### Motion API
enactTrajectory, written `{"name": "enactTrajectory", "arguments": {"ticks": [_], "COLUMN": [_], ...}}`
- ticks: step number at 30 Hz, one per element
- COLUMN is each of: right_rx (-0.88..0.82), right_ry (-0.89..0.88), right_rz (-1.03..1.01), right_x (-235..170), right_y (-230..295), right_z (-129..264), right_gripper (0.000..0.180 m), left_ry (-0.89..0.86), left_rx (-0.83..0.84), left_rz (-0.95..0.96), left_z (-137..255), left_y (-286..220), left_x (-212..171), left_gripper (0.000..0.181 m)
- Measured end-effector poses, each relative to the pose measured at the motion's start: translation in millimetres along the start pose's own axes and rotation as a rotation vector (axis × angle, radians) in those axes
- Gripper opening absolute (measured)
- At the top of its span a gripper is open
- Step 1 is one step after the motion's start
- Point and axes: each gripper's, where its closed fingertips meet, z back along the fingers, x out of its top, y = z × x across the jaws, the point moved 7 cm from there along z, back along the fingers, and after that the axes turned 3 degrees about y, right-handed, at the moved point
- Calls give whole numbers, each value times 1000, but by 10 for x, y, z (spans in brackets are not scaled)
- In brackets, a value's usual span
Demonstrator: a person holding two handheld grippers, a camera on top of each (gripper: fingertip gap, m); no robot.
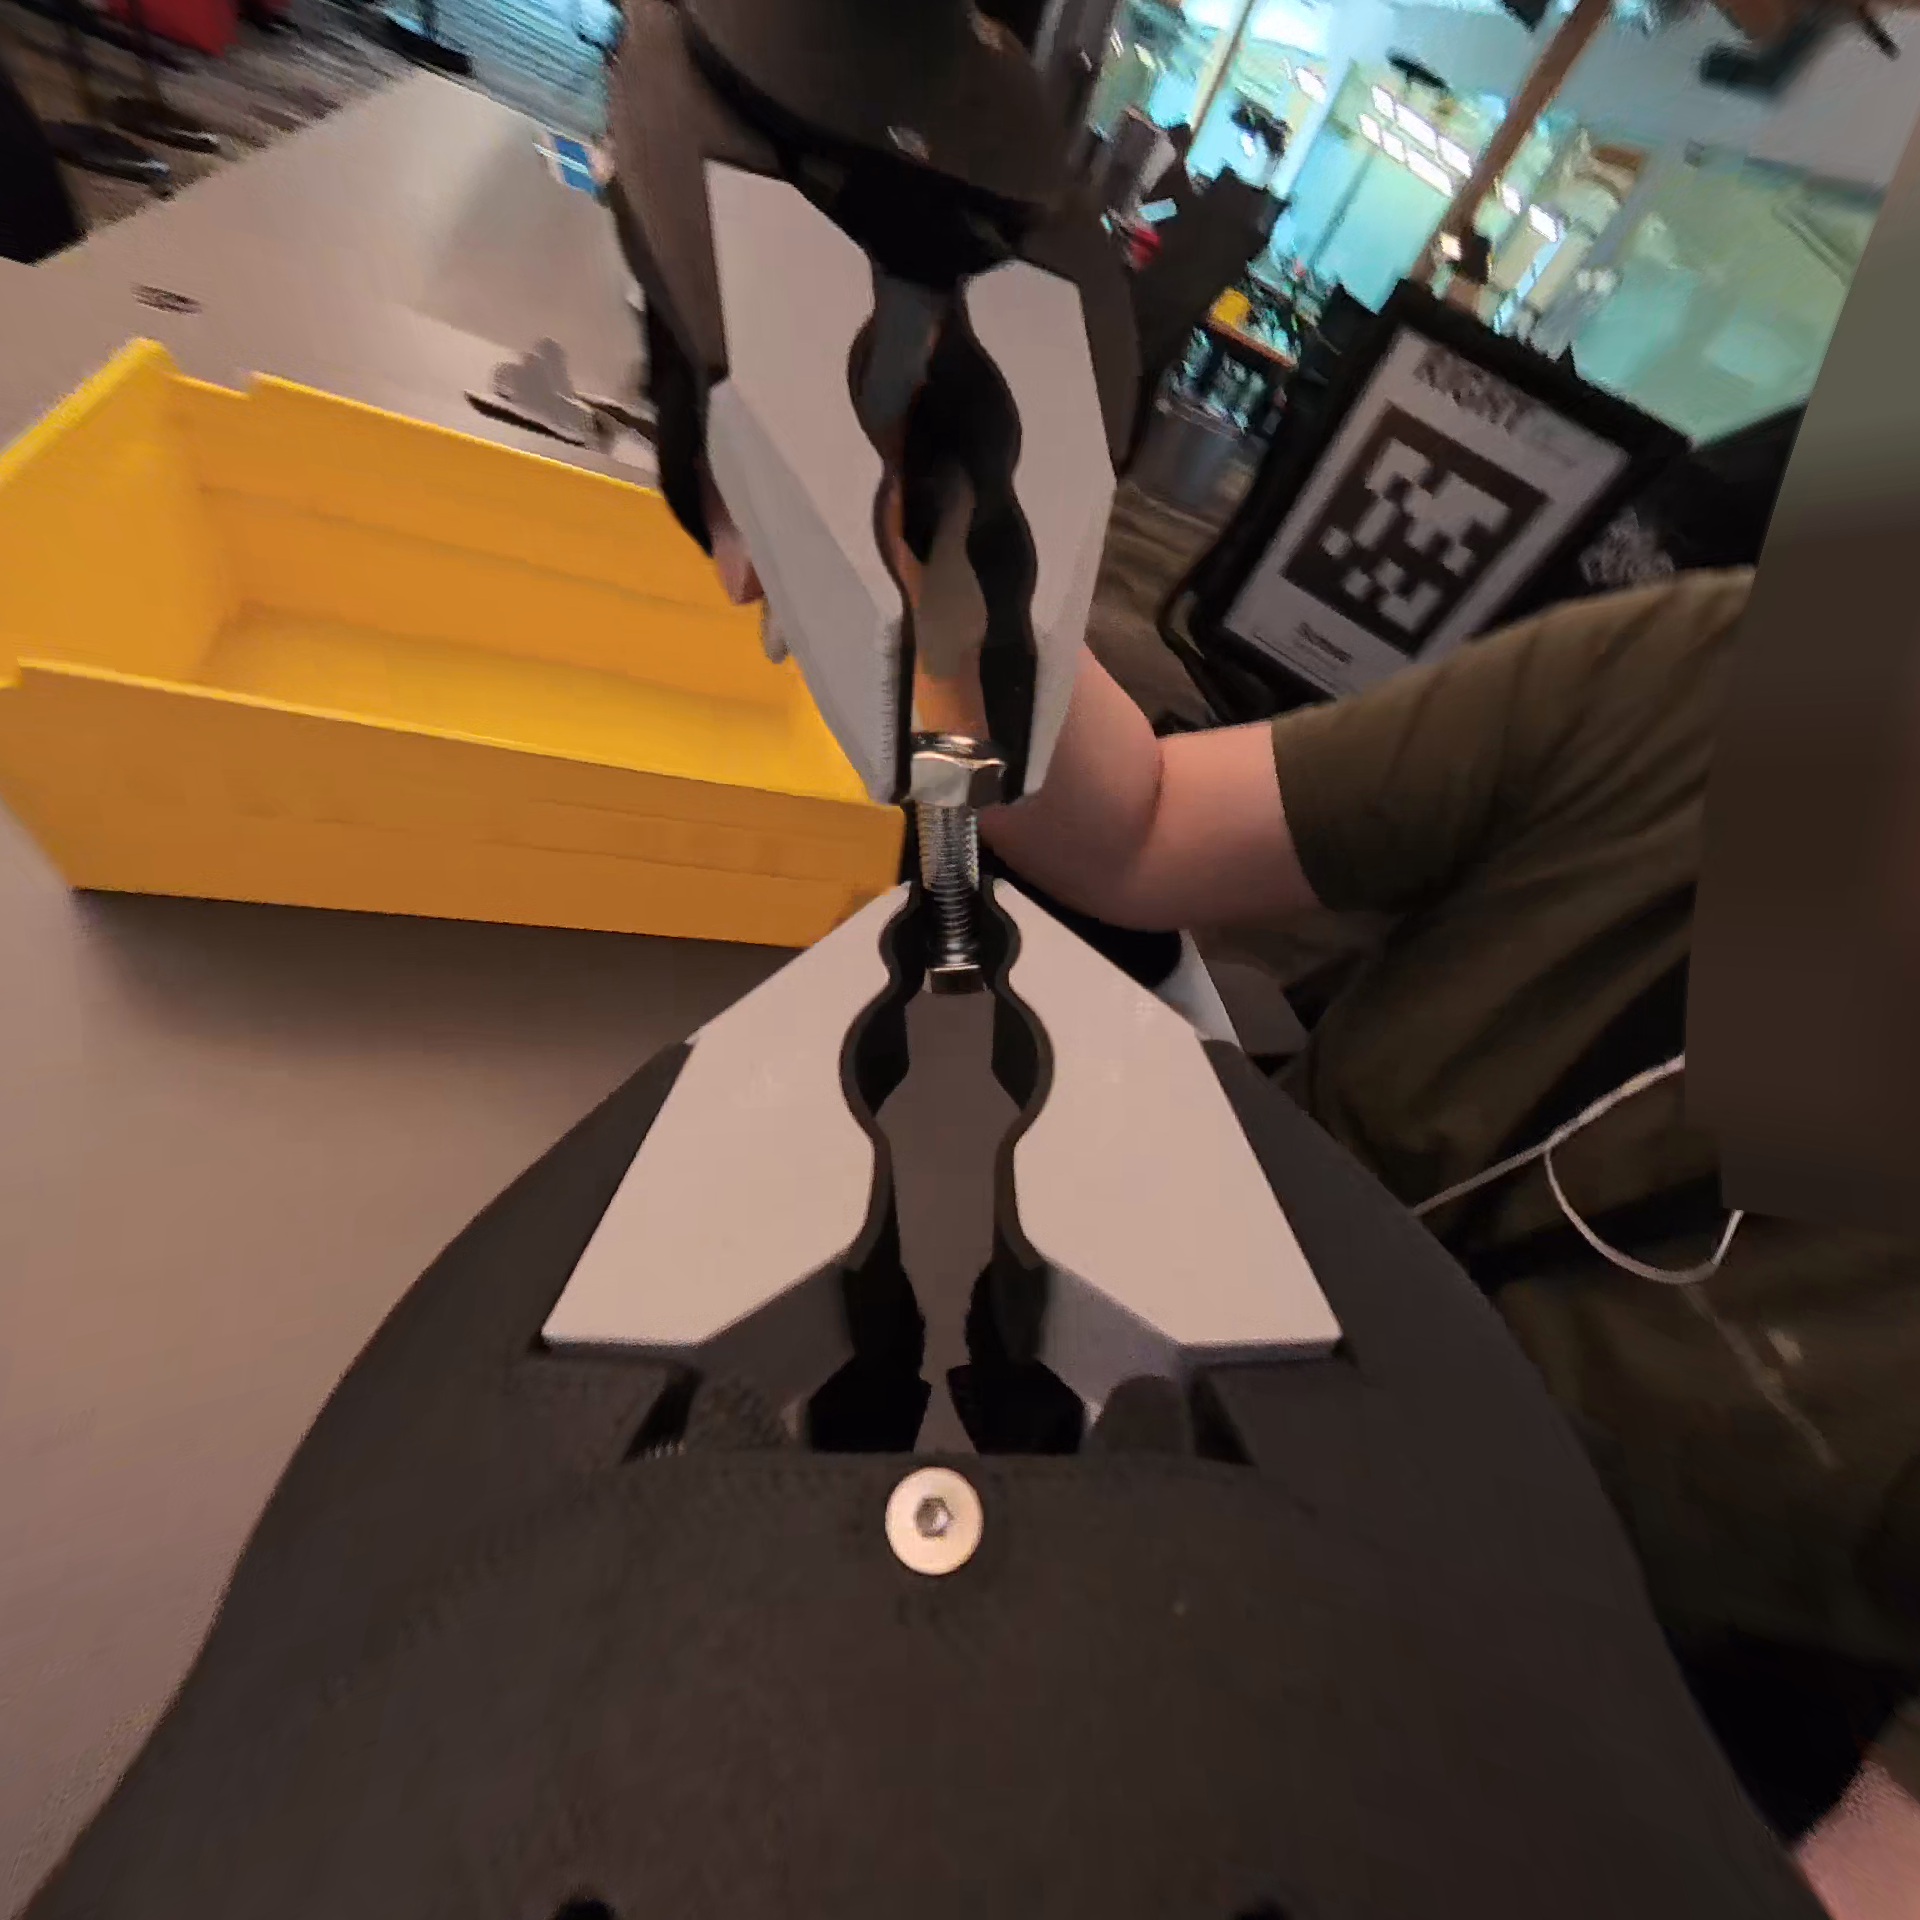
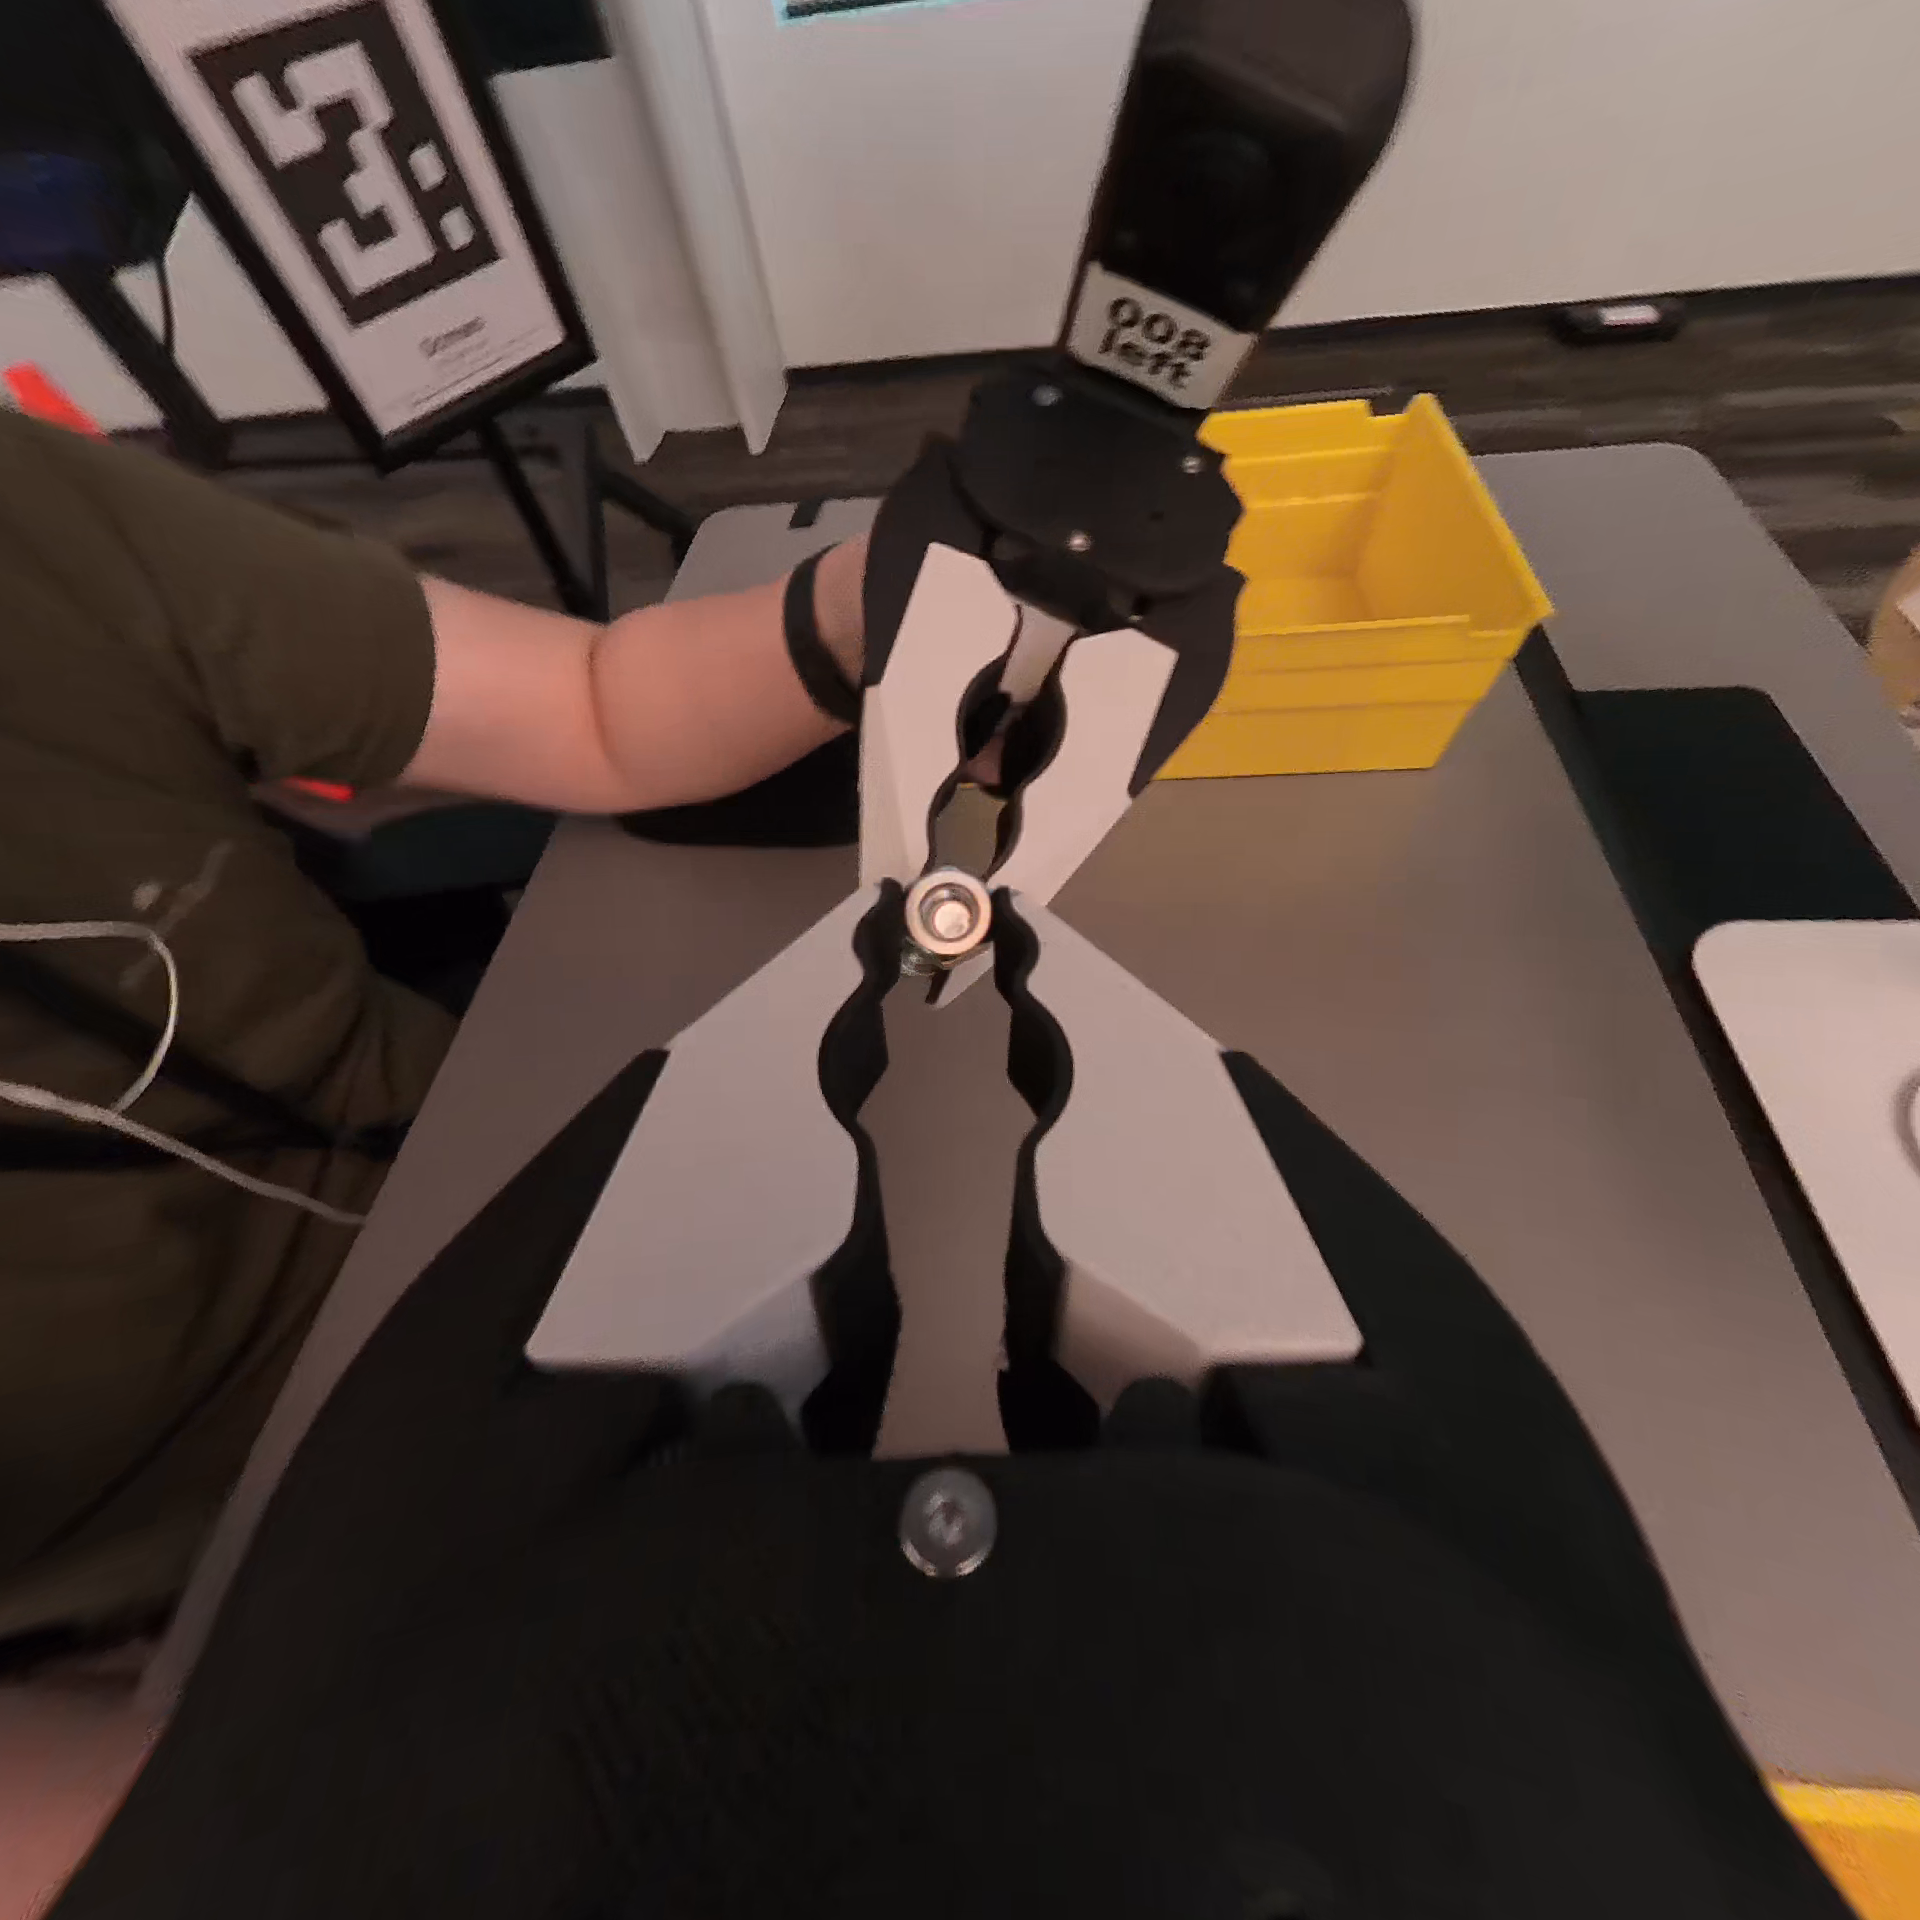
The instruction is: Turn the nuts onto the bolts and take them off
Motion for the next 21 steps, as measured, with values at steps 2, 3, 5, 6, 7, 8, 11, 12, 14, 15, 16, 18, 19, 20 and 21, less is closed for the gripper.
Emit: {"name": "enactTrajectory", "arguments": {"ticks": [2,3,5,6,7,8,11,12,14,15,16,18,19,20,21], "right_rx": [-42,-69,-81,-83,-79,-81,-97,-103,-104,-111,-117,-133,-148,-161,-172], "right_ry": [-8,9,18,4,-20,-39,-49,-39,-32,-38,-48,-61,-63,-65,-64], "right_rz": [-95,-140,-243,-295,-345,-389,-461,-478,-516,-534,-544,-564,-569,-568,-565], "right_x": [-1,-26,-51,-47,-36,-29,-33,-43,-52,-50,-42,-29,-24,-17,-12], "right_y": [-104,-162,-240,-274,-300,-325,-357,-360,-362,-368,-372,-376,-379,-381,-381], "right_z": [-3,-18,-42,-46,-43,-39,-47,-50,-52,-48,-40,-30,-29,-32,-38], "right_gripper": [16,16,16,16,16,16,16,16,16,16,16,16,16,16,16], "left_ry": [-40,-31,-4,-1,-9,-21,-5,20,72,87,92,90,91,92,95], "left_rx": [46,104,200,238,269,294,390,429,504,541,575,618,635,652,668], "left_rz": [45,63,75,79,77,76,43,17,-44,-68,-86,-103,-104,-107,-112], "left_z": [50,60,63,68,79,96,122,116,92,85,83,88,93,96,96], "left_y": [63,108,160,173,177,180,182,180,167,161,154,142,139,139,140], "left_x": [23,17,-1,5,18,34,56,55,55,62,74,95,102,106,108], "left_gripper": [7,7,7,7,7,7,7,7,7,7,7,7,7,7,7]}}
